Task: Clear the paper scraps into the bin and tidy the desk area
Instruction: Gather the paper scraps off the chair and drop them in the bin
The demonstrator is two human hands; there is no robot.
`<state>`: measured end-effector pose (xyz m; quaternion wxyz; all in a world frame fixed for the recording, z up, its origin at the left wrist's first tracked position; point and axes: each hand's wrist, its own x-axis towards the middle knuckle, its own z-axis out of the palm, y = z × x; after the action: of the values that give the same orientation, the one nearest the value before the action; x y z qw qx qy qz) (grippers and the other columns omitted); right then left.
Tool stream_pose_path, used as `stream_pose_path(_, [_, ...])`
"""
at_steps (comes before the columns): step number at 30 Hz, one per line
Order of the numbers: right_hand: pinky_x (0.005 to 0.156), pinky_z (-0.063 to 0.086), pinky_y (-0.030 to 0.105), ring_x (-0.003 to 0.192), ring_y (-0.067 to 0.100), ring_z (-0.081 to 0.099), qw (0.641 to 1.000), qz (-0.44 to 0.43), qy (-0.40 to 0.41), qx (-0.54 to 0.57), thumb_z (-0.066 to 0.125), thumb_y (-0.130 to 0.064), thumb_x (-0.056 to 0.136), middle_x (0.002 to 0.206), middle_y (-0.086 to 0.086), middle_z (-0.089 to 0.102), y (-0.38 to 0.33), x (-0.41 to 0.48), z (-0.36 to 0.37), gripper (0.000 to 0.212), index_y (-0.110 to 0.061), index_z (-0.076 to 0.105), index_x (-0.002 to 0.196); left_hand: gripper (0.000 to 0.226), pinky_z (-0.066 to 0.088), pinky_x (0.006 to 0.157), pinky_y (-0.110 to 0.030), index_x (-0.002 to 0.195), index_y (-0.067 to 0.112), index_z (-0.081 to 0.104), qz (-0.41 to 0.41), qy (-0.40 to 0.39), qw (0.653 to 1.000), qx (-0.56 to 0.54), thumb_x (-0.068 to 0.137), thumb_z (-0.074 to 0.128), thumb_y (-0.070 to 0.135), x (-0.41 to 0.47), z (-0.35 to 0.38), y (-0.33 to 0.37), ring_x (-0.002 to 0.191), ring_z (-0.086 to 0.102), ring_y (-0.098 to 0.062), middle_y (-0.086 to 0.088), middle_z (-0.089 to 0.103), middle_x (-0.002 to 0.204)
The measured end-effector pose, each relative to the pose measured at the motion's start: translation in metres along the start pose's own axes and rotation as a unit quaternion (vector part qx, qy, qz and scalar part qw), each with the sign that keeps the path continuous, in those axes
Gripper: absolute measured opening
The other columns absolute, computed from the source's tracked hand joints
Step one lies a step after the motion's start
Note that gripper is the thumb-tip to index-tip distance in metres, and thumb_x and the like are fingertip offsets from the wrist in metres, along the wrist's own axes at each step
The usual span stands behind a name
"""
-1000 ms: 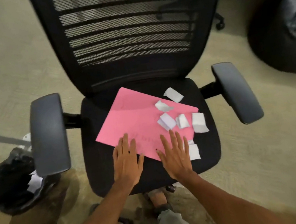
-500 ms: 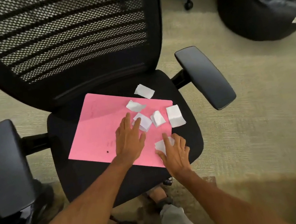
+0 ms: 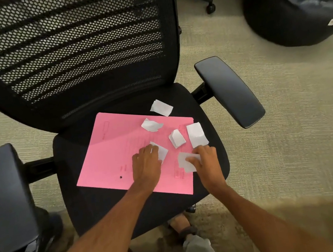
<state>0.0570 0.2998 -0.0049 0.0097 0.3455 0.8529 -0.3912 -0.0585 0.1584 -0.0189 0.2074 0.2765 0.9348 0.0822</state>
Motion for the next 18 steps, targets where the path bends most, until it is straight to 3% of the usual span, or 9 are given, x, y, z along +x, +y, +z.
stream_pose_path(3, [0.073, 0.045, 0.033, 0.093, 0.019, 0.044, 0.998, 0.005, 0.066, 0.012, 0.065, -0.029, 0.088, 0.086, -0.01, 0.044, -0.004, 0.017, -0.011, 0.013, -0.018, 0.057, 0.085, 0.058, 0.035, 0.1, -0.038, 0.14, 0.019, 0.037, -0.016, -0.014, 1.0, -0.004, 0.09, 0.064, 0.032, 0.003, -0.003, 0.0, 0.127, 0.043, -0.023, -0.004, 0.045, 0.142])
stream_pose_path(6, [0.08, 0.04, 0.032, 0.099, 0.017, 0.038, 0.995, 0.016, 0.1, 0.007, 0.068, -0.031, 0.085, 0.1, 0.0, 0.049, -0.004, 0.037, -0.016, 0.021, -0.011, 0.064, 0.088, 0.06, 0.035, 0.096, -0.041, 0.139, 0.023, 0.038, -0.039, -0.038, 0.999, 0.006, 0.087, 0.065, 0.038, 0.006, -0.004, -0.003, 0.125, 0.039, -0.024, -0.006, 0.043, 0.137])
stream_pose_path(10, [0.094, 0.043, 0.039, 0.119, 0.026, 0.035, 0.991, 0.101, 0.085, 0.005, 0.071, -0.029, 0.083, 0.13, 0.009, 0.047, -0.003, 0.059, -0.019, 0.026, -0.006, 0.068, 0.093, 0.064, 0.036, 0.09, -0.042, 0.126, 0.022, 0.047, -0.052, -0.024, 0.998, 0.006, 0.075, 0.074, 0.047, 0.008, -0.005, -0.01, 0.117, 0.04, -0.024, -0.006, 0.043, 0.13])
stream_pose_path(13, [0.084, 0.04, 0.031, 0.12, 0.03, 0.036, 0.989, 0.125, 0.074, -0.008, 0.07, -0.025, 0.084, 0.13, 0.012, 0.048, -0.002, 0.067, -0.019, 0.022, -0.005, 0.066, 0.094, 0.07, 0.034, 0.089, -0.04, 0.124, 0.019, 0.044, -0.059, -0.036, 0.997, 0.016, 0.071, 0.077, 0.052, 0.009, -0.007, -0.014, 0.116, 0.042, -0.024, -0.004, 0.045, 0.13])
stream_pose_path(18, [0.08, 0.054, 0.039, 0.099, 0.029, 0.057, 0.989, 0.126, 0.068, 0.018, 0.069, -0.014, 0.084, 0.114, 0.014, 0.054, 0.001, 0.071, -0.016, 0.017, -0.003, 0.061, 0.095, 0.025, 0.014, 0.082, -0.032, 0.087, 0.027, 0.053, -0.025, 0.012, 0.992, -0.12, 0.079, 0.075, 0.018, 0.013, -0.017, -0.023, 0.105, 0.046, -0.021, 0.009, 0.053, 0.093])
